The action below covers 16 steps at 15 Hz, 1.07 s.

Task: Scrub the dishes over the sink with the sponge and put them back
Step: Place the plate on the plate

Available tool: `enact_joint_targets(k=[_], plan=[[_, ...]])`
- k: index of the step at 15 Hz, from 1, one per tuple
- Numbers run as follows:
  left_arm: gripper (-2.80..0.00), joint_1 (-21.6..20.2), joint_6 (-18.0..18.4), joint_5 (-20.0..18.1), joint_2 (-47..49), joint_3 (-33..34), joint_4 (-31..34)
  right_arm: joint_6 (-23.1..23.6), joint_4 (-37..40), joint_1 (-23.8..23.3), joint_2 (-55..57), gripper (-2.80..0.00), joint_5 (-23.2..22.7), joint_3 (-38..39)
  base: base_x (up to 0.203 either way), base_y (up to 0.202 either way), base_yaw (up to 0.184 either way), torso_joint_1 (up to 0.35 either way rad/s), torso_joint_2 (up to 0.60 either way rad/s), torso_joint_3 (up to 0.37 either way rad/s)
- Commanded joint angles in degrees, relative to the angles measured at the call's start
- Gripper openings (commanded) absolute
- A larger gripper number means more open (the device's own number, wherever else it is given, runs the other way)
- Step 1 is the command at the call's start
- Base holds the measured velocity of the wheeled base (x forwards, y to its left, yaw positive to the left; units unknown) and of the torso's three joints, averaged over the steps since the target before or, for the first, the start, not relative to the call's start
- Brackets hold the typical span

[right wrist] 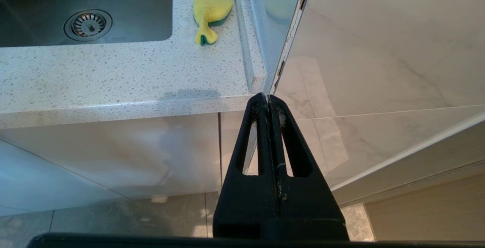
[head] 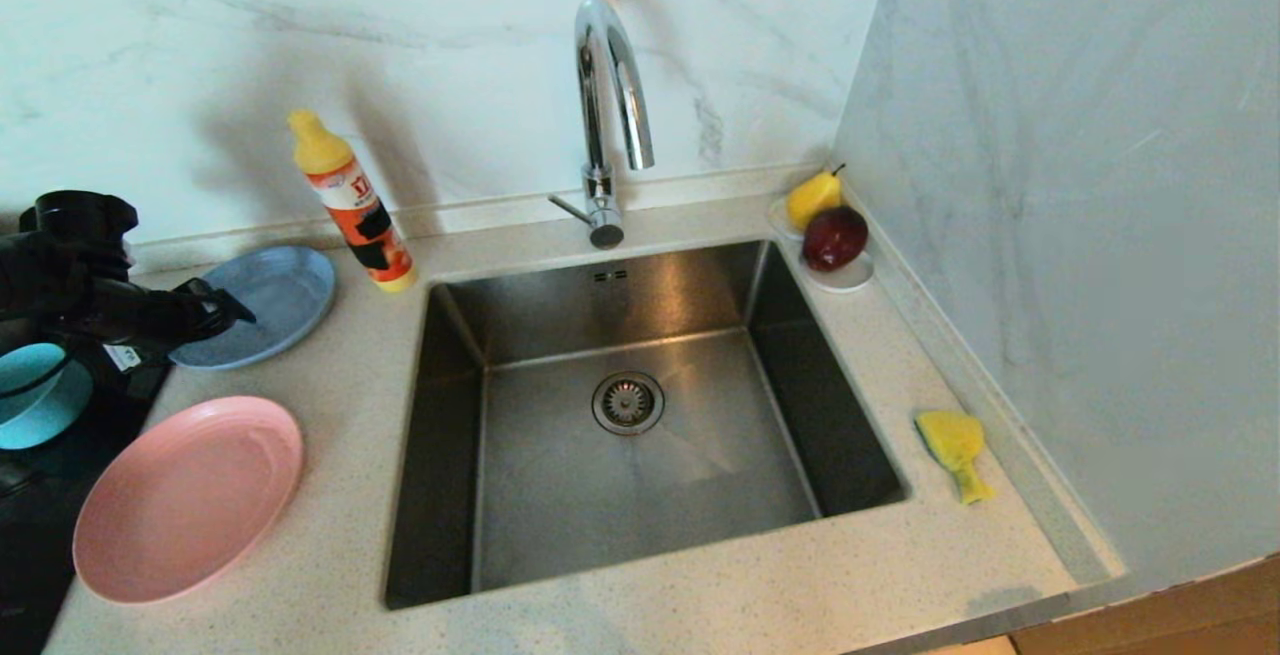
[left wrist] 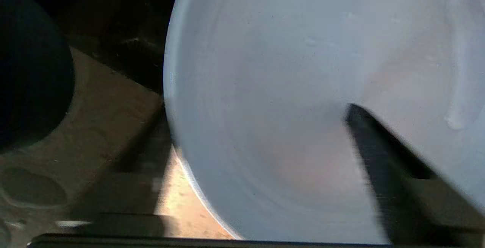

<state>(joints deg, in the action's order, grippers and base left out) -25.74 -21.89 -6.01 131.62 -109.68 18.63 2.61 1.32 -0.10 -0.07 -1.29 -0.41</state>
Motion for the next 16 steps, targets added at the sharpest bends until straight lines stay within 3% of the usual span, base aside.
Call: enact_joint_targets(k=[1, 9, 16], plan=[[-2.8, 0.08, -0.17, 0.21, 0.3, -0.01, 0.01, 0.03, 0.0, 0.01, 0.06, -2.8, -0.03, 0.04, 0.0, 0.0, 0.0, 0.0, 0.0, 0.0], [-2.8, -0.08, 1.04, 0.96, 0.3, -0.1, -0.43, 0.03, 0.0, 0.01, 0.07, -2.8, -0.03, -0.02, 0.0, 0.0, 0.0, 0.0, 0.0, 0.0], [-2.8, -4.47, 3.76, 1.88, -0.83, -0.1, -0.93, 0.03, 0.0, 0.01, 0.07, -2.8, -0.03, -0.02, 0.0, 0.0, 0.0, 0.0, 0.0, 0.0]])
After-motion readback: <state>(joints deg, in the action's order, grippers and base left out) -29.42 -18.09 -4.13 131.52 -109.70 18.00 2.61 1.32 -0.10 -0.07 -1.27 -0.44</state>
